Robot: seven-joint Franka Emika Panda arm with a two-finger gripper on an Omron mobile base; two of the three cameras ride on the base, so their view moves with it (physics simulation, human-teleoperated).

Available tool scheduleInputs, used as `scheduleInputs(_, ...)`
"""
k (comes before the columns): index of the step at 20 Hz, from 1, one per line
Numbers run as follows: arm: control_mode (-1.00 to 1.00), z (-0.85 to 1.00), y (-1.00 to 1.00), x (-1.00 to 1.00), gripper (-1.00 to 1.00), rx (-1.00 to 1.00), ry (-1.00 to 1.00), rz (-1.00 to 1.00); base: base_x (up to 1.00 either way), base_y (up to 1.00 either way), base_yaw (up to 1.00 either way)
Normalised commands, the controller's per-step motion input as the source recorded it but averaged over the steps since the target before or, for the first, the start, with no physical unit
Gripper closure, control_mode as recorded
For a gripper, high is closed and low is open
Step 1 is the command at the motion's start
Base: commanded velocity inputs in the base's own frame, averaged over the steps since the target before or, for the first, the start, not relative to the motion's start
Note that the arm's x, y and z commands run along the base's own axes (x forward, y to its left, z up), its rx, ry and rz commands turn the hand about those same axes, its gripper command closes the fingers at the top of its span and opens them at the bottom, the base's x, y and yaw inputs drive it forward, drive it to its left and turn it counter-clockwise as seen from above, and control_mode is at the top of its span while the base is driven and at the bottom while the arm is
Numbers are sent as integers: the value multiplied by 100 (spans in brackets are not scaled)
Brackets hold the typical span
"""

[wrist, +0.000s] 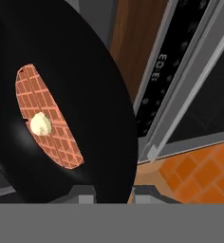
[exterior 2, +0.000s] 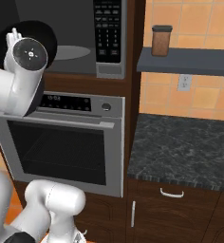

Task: Open the microwave, place the bowl with waffle inside the microwave, then close the microwave door and turn it on.

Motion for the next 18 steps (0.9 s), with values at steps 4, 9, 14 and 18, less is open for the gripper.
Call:
scheduleInputs(4, -100, 0, 20, 60, 100, -1, 0, 0, 0, 0, 0)
scheduleInputs(9, -100, 5, 18, 61, 100, 0, 0, 0, 0, 0, 0)
scheduleInputs(14, -100, 0, 16, 68, 100, 0, 0, 0, 0, 0, 0)
scheduleInputs(18, -100, 0, 2, 68, 100, 0, 0, 0, 0, 0, 0)
